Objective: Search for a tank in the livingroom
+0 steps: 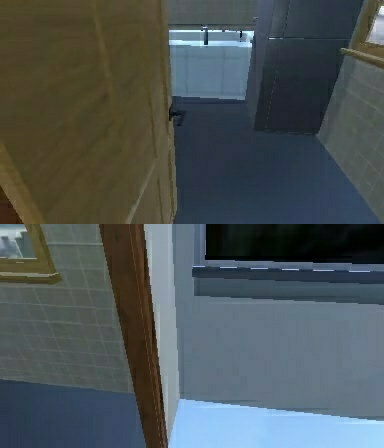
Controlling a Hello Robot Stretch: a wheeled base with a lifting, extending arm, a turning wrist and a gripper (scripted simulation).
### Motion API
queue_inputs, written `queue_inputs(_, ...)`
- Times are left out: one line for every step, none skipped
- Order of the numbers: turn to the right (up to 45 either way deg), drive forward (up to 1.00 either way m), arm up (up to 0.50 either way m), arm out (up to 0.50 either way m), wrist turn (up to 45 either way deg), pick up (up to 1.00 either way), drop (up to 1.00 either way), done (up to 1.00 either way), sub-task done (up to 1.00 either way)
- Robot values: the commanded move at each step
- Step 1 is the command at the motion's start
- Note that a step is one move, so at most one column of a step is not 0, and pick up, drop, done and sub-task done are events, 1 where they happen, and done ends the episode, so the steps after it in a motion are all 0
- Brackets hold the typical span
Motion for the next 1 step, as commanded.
queue_inputs(6.0,0.00,0.00,0.00,0.0,0.00,0.00,0.00,0.00)
